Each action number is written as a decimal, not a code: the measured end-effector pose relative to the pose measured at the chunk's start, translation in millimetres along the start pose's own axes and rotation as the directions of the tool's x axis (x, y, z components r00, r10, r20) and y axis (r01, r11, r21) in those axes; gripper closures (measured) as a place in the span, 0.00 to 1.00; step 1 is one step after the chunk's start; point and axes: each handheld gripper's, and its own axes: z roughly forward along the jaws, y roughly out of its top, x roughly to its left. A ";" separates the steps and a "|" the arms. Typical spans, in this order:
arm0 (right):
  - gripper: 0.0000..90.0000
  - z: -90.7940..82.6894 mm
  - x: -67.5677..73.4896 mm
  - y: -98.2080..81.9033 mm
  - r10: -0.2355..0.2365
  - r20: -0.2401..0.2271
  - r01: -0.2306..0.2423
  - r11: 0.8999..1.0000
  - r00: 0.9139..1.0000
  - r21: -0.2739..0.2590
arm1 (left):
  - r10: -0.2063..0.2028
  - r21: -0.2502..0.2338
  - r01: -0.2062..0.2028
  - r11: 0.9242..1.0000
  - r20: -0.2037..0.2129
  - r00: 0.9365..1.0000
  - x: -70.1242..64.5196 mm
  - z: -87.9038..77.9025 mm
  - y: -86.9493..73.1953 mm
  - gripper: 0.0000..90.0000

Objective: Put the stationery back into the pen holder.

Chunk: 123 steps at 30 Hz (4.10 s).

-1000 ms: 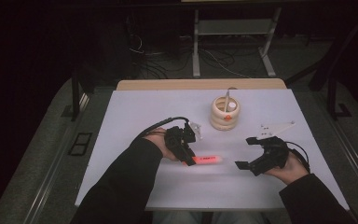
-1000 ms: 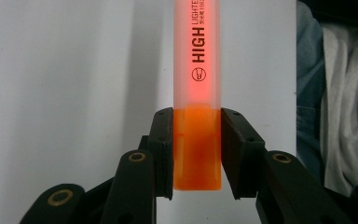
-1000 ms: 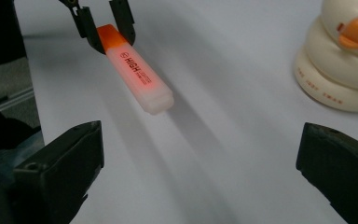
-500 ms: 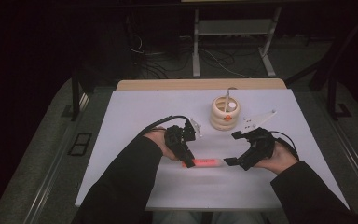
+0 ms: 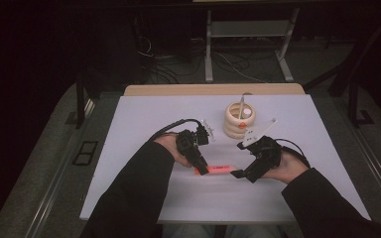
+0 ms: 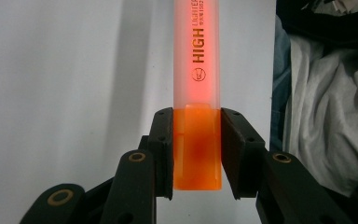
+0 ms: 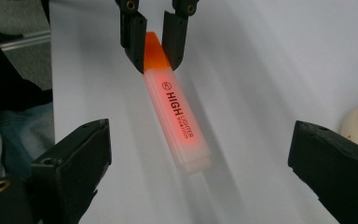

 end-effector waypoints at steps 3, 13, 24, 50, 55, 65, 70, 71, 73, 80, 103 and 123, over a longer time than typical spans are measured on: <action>0.06 3.3 0.6 1.3 -0.017 0.006 0.017 1.000 1.000 0.017 | -0.006 0.004 0.006 1.000 0.005 1.000 0.8 0.1 1.4 0.73; 0.16 12.2 3.0 5.6 -0.074 -0.022 0.076 0.995 0.997 0.065 | -0.023 0.004 0.023 1.000 0.026 0.999 3.4 0.8 5.6 0.73; 0.26 21.4 4.3 11.4 -0.126 -0.043 0.129 0.988 0.991 0.089 | -0.051 0.006 0.051 0.999 0.058 0.997 5.3 2.7 9.4 0.73; 0.52 39.0 16.9 17.0 -0.273 0.033 0.263 0.947 0.961 0.183 | -0.064 0.001 0.064 0.998 0.060 0.996 10.3 -2.1 9.4 0.73; 0.55 42.0 17.9 19.1 -0.295 0.039 0.283 0.939 0.955 0.195 | -0.068 -0.006 0.069 0.998 0.066 0.995 10.1 -2.2 10.9 0.73; 0.64 44.2 17.7 20.8 -0.314 0.058 0.297 0.933 0.948 0.201 | -0.082 -0.015 0.083 0.996 0.070 0.994 11.5 -2.5 11.4 0.73; 0.68 45.4 17.8 21.9 -0.330 0.059 0.311 0.927 0.942 0.211 | -0.087 -0.015 0.088 0.996 0.065 0.994 12.3 -2.4 12.0 0.73; 0.69 45.6 17.8 22.0 -0.337 0.063 0.317 0.924 0.940 0.213 | -0.085 -0.014 0.086 0.996 0.064 0.994 12.7 -2.8 12.0 0.73; 0.70 46.0 18.7 22.3 -0.348 0.067 0.326 0.920 0.935 0.218 | -0.085 -0.015 0.086 0.996 0.064 0.994 12.9 -3.1 11.8 0.73; 0.73 48.9 19.2 21.7 -0.359 0.054 0.339 0.913 0.932 0.225 | -0.092 -0.022 0.094 0.995 0.066 0.994 14.0 -4.8 11.1 0.73; 0.76 50.2 20.8 19.8 -0.385 0.065 0.359 0.900 0.920 0.248 | -0.126 -0.080 0.132 0.988 0.076 0.989 19.1 -8.6 11.8 0.65; 0.76 40.3 4.2 15.8 -0.285 0.078 0.265 0.944 0.955 0.197 | -0.139 -0.230 0.130 0.964 -0.023 0.990 13.6 -37.5 -2.3 0.43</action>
